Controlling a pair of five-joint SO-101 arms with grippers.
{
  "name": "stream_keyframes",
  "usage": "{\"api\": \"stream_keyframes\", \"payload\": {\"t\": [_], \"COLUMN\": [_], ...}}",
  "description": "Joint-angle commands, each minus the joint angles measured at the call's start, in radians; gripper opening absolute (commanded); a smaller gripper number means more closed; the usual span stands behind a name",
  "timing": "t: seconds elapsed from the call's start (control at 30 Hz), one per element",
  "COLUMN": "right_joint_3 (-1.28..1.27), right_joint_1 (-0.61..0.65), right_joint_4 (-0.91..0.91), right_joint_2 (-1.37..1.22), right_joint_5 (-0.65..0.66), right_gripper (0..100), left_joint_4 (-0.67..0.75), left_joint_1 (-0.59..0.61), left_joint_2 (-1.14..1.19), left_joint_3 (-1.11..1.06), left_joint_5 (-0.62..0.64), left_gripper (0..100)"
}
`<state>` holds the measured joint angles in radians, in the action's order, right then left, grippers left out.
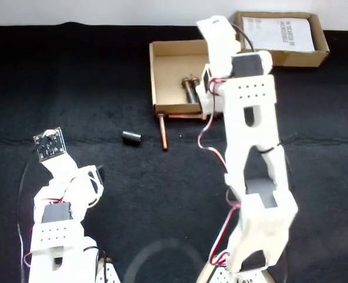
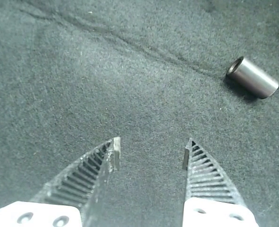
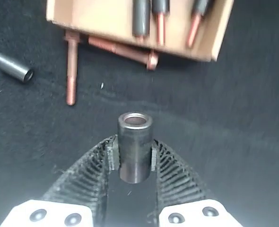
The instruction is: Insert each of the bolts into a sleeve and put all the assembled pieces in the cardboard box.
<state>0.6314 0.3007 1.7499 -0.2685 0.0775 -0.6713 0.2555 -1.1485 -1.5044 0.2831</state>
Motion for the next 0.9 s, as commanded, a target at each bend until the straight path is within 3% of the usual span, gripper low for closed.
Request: {"api": "stream_keyframes", "payload": {"t": [0.0, 0.33, 0.67, 0.87], "right_joint_3": [-0.159, -0.547, -0.977, -1.201], "right_joint_1": [-0.012, -0.007, -0.008, -0.013], "right_joint_4": [0.012, -0.005, -0.182, -0.271], "right_joint_2": [0.185, 0.522, 0.943, 1.129], "right_joint_5": [-0.068, -0.106, -0.075, 0.000], "right_gripper": [0.7, 0.7, 0.7, 0.7], "left_joint_4": [-0.011, -0.063, -0.275, -0.373], "left_joint_1": [-0.016, -0.016, -0.021, -0.130], "left_joint_2": [-0.007, -0.007, -0.004, 0.025], "left_joint_3": [0.004, 0.045, 0.302, 0.401], "left_joint_5": [-0.009, -0.006, -0.009, -0.009], "left_gripper": [22, 22, 22, 23]}}
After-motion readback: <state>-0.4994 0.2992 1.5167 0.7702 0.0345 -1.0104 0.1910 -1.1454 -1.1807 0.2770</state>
